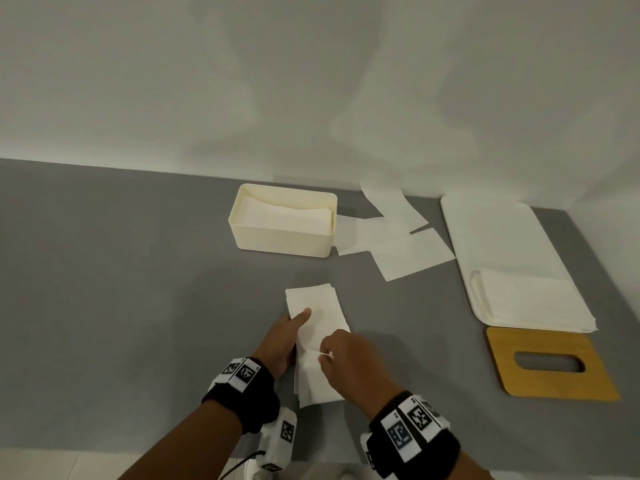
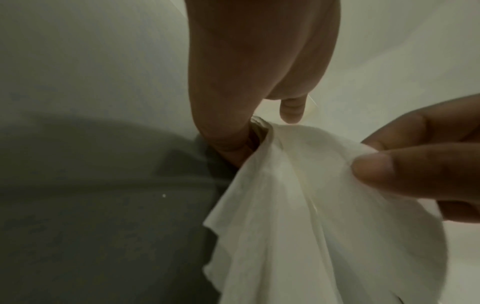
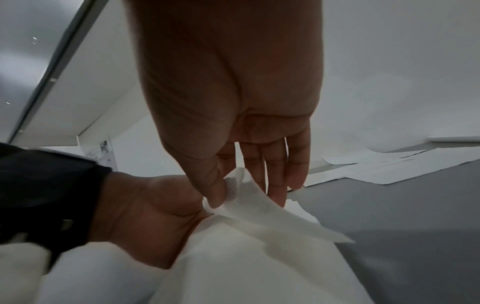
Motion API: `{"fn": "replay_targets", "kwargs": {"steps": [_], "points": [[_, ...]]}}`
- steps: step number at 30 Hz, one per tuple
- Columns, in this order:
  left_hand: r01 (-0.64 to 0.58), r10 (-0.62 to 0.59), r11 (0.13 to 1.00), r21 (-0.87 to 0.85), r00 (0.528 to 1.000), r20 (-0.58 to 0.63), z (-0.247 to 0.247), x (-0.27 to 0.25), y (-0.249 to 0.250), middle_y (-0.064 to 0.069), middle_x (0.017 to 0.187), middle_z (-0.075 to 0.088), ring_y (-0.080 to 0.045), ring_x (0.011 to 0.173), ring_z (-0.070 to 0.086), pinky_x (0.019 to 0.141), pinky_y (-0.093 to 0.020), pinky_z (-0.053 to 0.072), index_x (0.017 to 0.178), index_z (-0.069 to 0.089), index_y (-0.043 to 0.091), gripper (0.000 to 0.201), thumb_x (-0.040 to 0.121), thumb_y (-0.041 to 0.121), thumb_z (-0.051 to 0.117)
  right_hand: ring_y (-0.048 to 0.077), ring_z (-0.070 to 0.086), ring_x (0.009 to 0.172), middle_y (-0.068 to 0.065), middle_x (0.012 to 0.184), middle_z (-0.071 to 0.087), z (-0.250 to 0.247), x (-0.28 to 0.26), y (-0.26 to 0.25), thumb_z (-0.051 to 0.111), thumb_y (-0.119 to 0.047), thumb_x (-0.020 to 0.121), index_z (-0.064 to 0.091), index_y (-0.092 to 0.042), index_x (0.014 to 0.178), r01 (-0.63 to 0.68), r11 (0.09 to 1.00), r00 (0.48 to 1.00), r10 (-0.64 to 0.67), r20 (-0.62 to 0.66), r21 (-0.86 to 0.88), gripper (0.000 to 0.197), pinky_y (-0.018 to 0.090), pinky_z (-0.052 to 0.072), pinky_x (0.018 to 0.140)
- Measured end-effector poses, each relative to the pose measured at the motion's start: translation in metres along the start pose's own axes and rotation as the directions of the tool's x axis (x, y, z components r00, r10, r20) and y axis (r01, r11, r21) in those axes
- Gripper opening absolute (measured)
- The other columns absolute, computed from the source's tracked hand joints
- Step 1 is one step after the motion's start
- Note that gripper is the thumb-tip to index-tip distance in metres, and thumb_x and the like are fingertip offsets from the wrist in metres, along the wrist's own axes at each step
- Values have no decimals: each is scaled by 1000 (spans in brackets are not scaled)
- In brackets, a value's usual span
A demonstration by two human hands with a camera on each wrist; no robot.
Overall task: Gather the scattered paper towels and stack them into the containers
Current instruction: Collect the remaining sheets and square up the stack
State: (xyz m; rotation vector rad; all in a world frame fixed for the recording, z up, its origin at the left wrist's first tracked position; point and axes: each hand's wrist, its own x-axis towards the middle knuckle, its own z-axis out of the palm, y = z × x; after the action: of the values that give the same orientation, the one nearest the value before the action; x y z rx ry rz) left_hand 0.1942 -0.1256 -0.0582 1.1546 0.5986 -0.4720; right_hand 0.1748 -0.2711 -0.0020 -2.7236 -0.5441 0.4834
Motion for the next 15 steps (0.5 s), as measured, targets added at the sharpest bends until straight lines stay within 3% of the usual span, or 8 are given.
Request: {"fn": "replay_targets", "kwargs": {"steps": [4,6,10,12,15], "points": [[-44,44,998,43,999,16,-1,3,-4,-13,107,72,-32,94,69,82,-43,56,117,60,11,21,97,13,54,20,60,99,2,113,61,3,-10,-7,46,-33,96,63,-15,111,17,1000,1000,-17,11,6,28,28,46,86],[-75,73,995,73,997,30,-4,5,-8,-15,111,71,-35,99,68,87,-48,55,119,59,10,24,96,6,53,20,60,98,3,112,63,1,-13,-8,48,-36,95,64,-15,109,27,1000,998,-26,64,-15,30,29,46,85],[-109,107,987,122,994,23,-12,8,-13,-16,113,70,-39,101,67,90,-56,53,122,59,10,34,88,10,62,15,56,87,-3,98,64,-18,-5,-3,55,-54,87,68,-17,98,-80,990,978,54,202,120,41,29,43,80],[-115,112,987,113,993,39,-17,8,-12,-17,111,71,-40,100,67,89,-56,53,121,60,10,43,79,13,69,16,57,86,-2,91,64,-34,16,7,56,-50,88,66,-18,86,-135,981,982,115,148,137,34,28,44,79],[-123,124,984,125,992,-2,-21,5,-9,-15,110,71,-33,95,70,76,-40,58,116,61,10,43,76,12,75,23,59,79,6,83,64,-59,64,30,55,-30,89,59,-12,70,-224,969,975,220,42,103,27,30,51,79]]}}
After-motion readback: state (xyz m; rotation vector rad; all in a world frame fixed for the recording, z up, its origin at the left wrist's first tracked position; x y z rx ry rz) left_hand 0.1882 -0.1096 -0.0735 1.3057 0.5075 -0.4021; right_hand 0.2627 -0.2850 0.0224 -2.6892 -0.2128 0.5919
